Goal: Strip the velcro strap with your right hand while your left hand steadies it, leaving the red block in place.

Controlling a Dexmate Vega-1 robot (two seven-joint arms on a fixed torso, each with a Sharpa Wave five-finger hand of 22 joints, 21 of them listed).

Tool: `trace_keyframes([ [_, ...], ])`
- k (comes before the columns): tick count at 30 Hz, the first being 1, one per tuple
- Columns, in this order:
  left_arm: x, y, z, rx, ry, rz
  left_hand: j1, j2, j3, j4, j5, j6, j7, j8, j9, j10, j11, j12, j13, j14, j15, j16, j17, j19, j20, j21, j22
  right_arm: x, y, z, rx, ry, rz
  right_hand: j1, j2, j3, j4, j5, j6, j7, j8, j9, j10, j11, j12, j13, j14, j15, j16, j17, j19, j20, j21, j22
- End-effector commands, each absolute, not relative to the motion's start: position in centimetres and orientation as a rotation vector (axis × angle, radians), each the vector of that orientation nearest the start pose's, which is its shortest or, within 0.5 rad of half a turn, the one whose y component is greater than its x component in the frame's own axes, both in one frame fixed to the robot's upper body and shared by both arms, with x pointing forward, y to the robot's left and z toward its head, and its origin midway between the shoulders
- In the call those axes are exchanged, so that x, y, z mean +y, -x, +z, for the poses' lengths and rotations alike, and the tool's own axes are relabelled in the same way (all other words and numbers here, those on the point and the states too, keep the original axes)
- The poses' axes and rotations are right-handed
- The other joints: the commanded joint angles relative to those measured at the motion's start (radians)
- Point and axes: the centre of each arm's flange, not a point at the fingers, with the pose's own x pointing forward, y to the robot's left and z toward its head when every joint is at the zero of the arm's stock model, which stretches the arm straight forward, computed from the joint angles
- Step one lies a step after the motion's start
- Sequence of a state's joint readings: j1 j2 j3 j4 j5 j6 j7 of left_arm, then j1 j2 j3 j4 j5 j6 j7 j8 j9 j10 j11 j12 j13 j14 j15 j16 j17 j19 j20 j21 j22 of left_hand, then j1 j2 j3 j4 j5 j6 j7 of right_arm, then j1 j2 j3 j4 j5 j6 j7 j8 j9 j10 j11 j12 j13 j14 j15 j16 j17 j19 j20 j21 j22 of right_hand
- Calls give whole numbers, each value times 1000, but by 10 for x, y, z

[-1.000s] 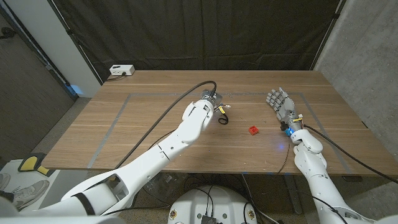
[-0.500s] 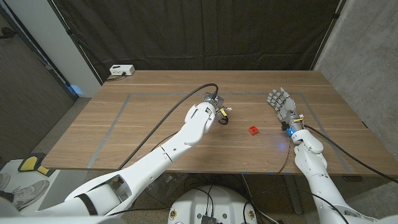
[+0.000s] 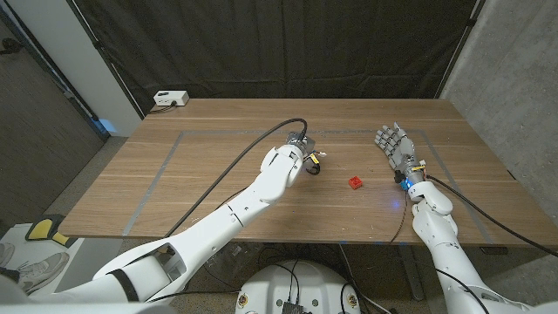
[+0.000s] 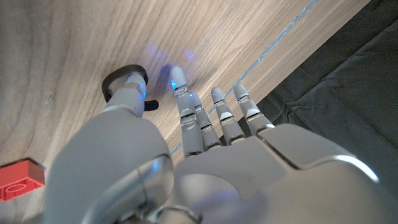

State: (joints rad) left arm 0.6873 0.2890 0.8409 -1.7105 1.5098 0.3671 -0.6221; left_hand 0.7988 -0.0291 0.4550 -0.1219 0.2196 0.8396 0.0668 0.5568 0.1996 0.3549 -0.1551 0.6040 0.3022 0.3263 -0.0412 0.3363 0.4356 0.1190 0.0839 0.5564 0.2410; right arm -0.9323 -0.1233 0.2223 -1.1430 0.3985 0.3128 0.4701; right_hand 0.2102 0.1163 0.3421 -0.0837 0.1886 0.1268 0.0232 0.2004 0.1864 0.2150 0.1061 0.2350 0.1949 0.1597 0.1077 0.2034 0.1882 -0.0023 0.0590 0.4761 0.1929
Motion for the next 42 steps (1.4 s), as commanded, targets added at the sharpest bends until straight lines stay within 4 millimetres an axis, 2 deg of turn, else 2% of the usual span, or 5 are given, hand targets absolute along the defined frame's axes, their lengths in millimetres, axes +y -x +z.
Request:
trace_keyframes([
  [1, 3, -585, -3, -434, -1987, -10, 9, 7, 12, -3, -1, 7, 4, -3, -2, 10, 1, 1, 2, 10, -63, -4, 0, -1, 1, 6, 1, -358, -645, -96, -646, -233, 172, -12, 0, 1, 5, -3, 13, -3, -1, 0, 10, 5, 8, 1, 10, 3, 2, 4, 8, 1, -1, 5],
  [17, 0, -590, -4, -415, -2008, -35, 57, 54, 48, -15, -11, 2, -1, -29, -9, 17, 0, 6, -1, 17, -61, -13, -5, 3, 2, 14, -3, -358, -648, -95, -661, -245, 152, -23, -1, -1, 12, -5, 26, -5, 2, 0, 27, 9, 14, 1, 22, 0, 5, 5, 15, 1, 0, 5],
  [32, -2, -591, -5, -406, -2049, -56, 50, 84, 65, -1, -31, -59, -3, -87, -14, -15, 14, -7, -7, -5, -44, -37, -9, -12, 4, 19, -8, -357, -648, -96, -684, -265, 109, -37, 1, -3, 23, -8, 56, -10, 9, 0, 63, 13, 26, 1, 58, -10, 16, 6, 31, -2, 3, 7],
  [37, -1, -591, -4, -448, -2021, -36, 111, 127, 118, -30, -29, 56, -17, -79, -14, 35, -9, 10, -14, 27, -60, -41, -18, 2, 2, 38, -12, -358, -647, -94, -688, -265, 103, -40, 1, -3, 25, -9, 59, -9, 9, 0, 68, 13, 27, 1, 61, -13, 16, 6, 34, -3, 3, 7],
  [42, 2, -592, -3, -457, -2015, -27, 140, 133, 128, -45, -28, 89, -27, -77, -14, 51, -20, 17, -15, 41, -71, -37, -17, 13, 2, 47, -14, -358, -647, -91, -693, -263, 101, -42, 1, -3, 26, -10, 62, -10, 9, 0, 67, 12, 26, 1, 64, -13, 16, 6, 35, -4, 3, 7],
])
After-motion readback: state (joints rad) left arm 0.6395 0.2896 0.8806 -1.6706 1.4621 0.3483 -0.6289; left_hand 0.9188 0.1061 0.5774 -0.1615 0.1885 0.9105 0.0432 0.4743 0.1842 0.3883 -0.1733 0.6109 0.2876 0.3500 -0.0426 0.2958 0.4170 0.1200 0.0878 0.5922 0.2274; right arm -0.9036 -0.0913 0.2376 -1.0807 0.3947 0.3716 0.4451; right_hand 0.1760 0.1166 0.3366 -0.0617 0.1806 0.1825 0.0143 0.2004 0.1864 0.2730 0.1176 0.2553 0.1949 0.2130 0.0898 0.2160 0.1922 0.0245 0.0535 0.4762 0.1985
